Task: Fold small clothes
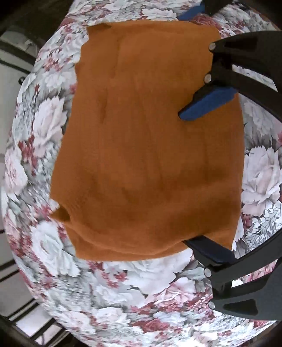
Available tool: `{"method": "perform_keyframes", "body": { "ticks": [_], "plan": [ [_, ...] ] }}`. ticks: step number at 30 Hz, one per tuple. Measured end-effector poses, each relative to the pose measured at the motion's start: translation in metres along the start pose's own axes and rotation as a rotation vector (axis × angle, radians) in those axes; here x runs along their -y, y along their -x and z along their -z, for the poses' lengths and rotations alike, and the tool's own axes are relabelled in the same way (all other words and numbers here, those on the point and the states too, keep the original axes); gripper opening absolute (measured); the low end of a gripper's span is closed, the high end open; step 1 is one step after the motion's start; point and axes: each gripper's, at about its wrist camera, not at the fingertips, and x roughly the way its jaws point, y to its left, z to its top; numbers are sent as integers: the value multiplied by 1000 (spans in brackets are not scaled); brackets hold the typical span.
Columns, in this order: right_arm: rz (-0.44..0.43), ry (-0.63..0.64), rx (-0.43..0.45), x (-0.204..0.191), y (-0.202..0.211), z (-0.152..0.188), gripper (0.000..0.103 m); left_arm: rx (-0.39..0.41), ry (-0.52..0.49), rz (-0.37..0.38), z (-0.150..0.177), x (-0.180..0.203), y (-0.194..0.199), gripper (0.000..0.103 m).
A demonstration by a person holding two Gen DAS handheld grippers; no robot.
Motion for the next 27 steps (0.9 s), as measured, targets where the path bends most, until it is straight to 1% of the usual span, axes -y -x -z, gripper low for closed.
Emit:
{"method": "perform_keyframes", "body": {
  "ticks": [1, 2, 3, 4, 6, 8, 10, 12, 14, 16, 18, 19, 20, 21, 22, 24, 25, 26, 27],
  "plan": [
    [-38, -26, -43, 7, -10, 1, 92, 6, -15, -14, 2, 4, 2, 98],
    [-53, -37, -87, 13, -22, 3, 95, 9, -30, -26, 3, 9, 3, 98],
    [-31, -17, -99, 15, -29, 4, 96, 9, -35, -29, 2, 14, 4, 98],
    [-30, -7, -98, 15, -33, 3, 100, 7, -38, -30, 2, 16, 4, 98],
    [-18, -40, -71, 17, -36, 1, 100, 7, -46, -33, 6, 24, 4, 98],
    [-3, -109, -34, 24, -40, -3, 100, 10, -61, -39, 6, 30, 5, 98],
    [-1, -150, -57, 26, -43, -8, 100, 16, -72, -42, 7, 32, 4, 98],
    [-31, -176, -59, 32, -43, -9, 100, 29, -82, -46, 7, 33, 7, 98],
    [-21, -220, -68, 38, -42, -13, 100, 43, -79, -54, 5, 27, 13, 98],
    [-11, -212, -77, 36, -40, -13, 100, 49, -70, -45, 2, 25, 16, 98],
    [8, -230, 12, 33, -26, -8, 79, 52, -60, -44, 1, 24, 18, 98],
    [-9, -207, 43, 28, -22, -7, 56, 55, -55, -46, 0, 24, 19, 98],
    [-2, -117, 51, 17, -20, -11, 51, 56, -48, -46, -2, 21, 21, 98],
    [72, -17, 37, 8, -24, -14, 52, 59, -37, -45, -2, 20, 23, 98],
    [105, 35, 22, 8, -30, -14, 53, 63, -30, -42, -3, 19, 25, 98],
    [78, 52, -15, 18, -42, -10, 58, 76, -21, -42, -4, 14, 30, 98],
    [64, 68, -5, 19, -43, -10, 62, 82, -18, -45, -5, 13, 32, 98],
    [62, 74, -12, 19, -44, -12, 65, 85, -16, -53, -6, 12, 32, 98],
    [63, 81, -23, 17, -47, -14, 67, 82, -12, -69, -7, 10, 31, 98]
  ]
}}
